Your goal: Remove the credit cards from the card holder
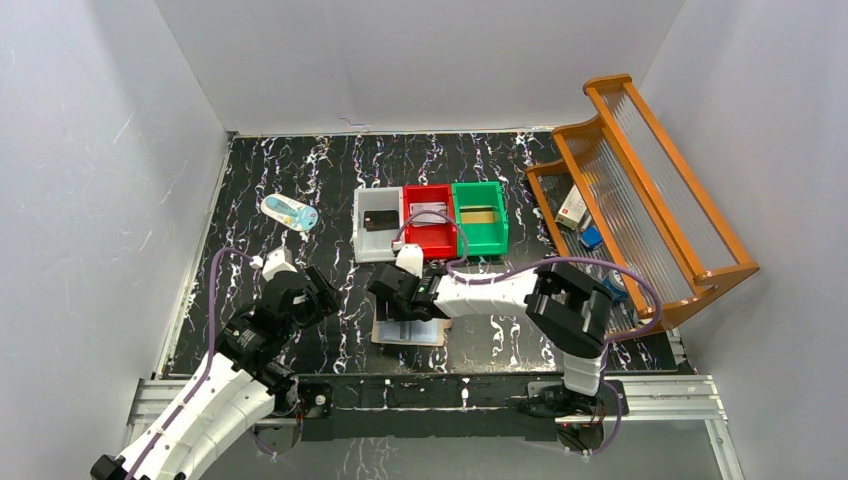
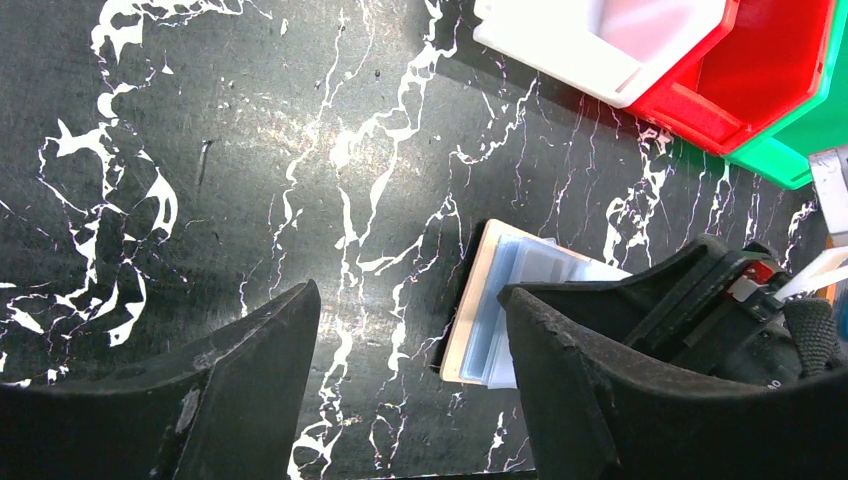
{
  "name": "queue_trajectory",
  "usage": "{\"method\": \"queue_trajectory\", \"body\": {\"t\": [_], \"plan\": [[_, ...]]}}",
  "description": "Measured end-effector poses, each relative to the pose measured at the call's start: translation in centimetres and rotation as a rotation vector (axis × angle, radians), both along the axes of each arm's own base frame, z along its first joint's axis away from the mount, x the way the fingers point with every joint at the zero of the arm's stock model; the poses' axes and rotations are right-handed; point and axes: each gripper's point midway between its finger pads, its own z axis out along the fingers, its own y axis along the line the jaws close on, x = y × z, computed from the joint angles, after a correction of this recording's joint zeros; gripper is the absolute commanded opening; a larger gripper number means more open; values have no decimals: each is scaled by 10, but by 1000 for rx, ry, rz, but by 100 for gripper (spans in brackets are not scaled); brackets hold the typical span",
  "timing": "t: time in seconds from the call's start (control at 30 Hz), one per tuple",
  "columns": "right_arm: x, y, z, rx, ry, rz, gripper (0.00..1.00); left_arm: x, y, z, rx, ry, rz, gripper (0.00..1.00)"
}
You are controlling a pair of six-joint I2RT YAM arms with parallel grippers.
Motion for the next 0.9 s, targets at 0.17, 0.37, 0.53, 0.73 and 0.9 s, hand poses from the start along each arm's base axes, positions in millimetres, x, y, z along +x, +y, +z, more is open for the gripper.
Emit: {"method": "queue_trajectory", "body": {"t": [0.17, 0.37, 0.53, 0.73, 0.9], "plan": [[0, -2, 2, 97, 16, -4, 73, 0, -1, -1, -2, 5, -6, 67], [-1, -3, 5, 178, 38, -4, 75, -1, -5, -1, -10, 13, -23, 68], [-1, -3, 6, 224, 53, -3, 73, 0, -16, 0, -32, 15, -77, 66], [0, -4, 7, 288, 72, -16, 72, -5, -45, -12, -109, 62, -206, 56], [2, 0, 8, 351, 88, -20, 72, -20, -71, -44, -190, 170, -330, 50]]}}
